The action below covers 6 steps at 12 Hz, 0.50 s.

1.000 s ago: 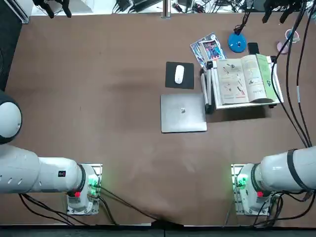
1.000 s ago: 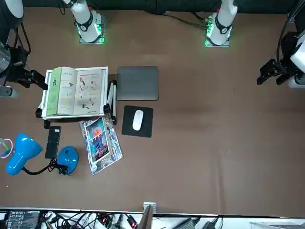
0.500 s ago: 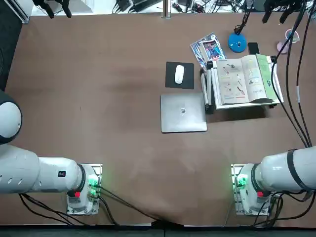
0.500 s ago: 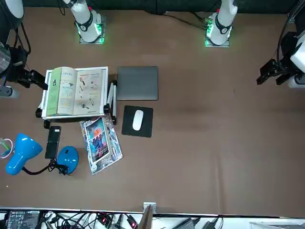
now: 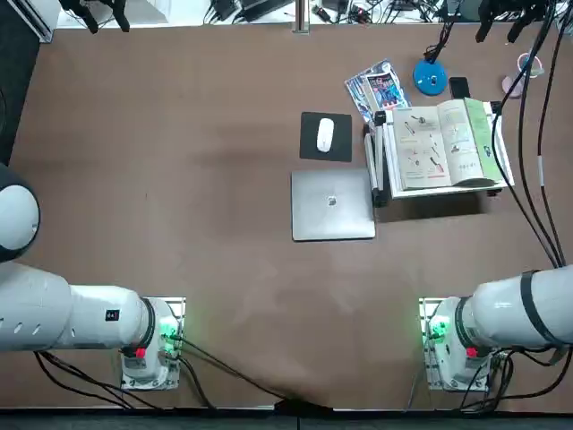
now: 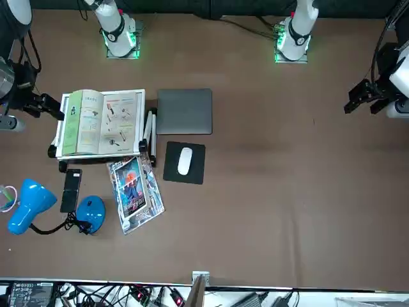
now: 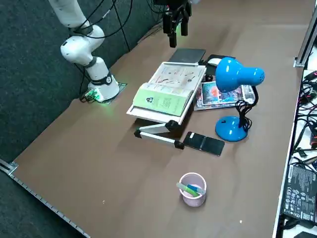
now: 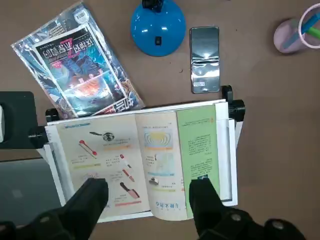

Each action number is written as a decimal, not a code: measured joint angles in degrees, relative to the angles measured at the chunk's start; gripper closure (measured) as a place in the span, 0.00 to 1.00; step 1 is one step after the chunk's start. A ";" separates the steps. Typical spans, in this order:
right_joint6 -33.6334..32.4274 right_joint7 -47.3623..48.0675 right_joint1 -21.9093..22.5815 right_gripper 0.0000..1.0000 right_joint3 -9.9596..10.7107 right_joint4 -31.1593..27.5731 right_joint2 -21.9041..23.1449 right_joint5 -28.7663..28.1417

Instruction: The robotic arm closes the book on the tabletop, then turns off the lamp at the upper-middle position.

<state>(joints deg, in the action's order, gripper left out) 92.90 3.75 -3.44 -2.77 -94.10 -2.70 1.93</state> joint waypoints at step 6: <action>-1.31 -0.30 -0.98 0.00 0.55 0.00 0.00 0.02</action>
<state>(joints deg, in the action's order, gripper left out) 91.59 3.45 -4.42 -2.21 -94.10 -2.70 1.94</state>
